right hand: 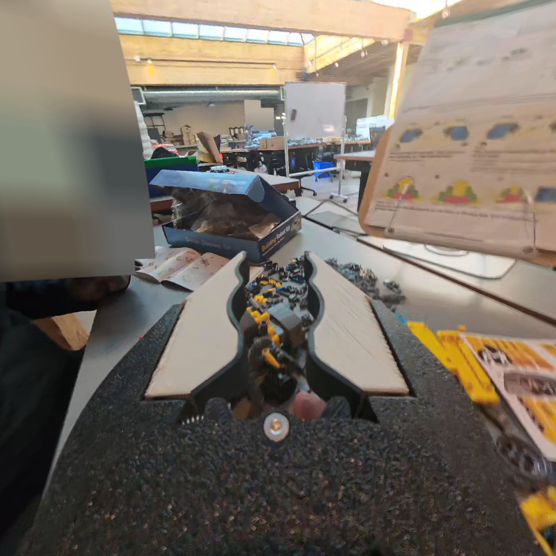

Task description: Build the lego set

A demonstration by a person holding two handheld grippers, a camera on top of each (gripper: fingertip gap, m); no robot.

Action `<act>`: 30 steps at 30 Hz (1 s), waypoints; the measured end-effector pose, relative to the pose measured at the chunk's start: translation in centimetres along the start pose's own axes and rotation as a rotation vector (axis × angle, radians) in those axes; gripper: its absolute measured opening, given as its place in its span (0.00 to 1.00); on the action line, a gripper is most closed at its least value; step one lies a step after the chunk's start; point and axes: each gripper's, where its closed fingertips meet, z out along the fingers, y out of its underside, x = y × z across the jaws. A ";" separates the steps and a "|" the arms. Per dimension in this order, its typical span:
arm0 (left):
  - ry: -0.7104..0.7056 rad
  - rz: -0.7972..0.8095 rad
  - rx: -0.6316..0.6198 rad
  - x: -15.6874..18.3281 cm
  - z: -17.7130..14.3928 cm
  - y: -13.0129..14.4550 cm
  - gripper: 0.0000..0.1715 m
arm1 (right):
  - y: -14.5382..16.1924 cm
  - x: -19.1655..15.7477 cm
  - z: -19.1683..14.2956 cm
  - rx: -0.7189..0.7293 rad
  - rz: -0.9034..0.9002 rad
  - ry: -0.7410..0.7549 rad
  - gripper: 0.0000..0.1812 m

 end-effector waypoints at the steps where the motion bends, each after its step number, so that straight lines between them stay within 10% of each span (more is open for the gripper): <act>1: 0.004 -0.006 0.000 0.0 0.0 0.0 0.00 | 0.9 0.1 -1.1 -0.045 0.041 0.018 0.17; 10: 0.011 -0.032 -0.018 -0.1 0.2 0.2 0.00 | 15.7 0.7 -8.4 -0.683 0.119 0.552 0.21; 20: 0.029 -0.051 0.004 -0.1 -0.1 0.0 0.00 | 17.7 0.0 -7.6 -0.953 0.022 0.112 0.21; 30: 0.069 -0.066 0.019 0.4 -0.2 -0.2 0.00 | 18.1 -4.6 -7.2 -0.966 0.082 0.109 0.07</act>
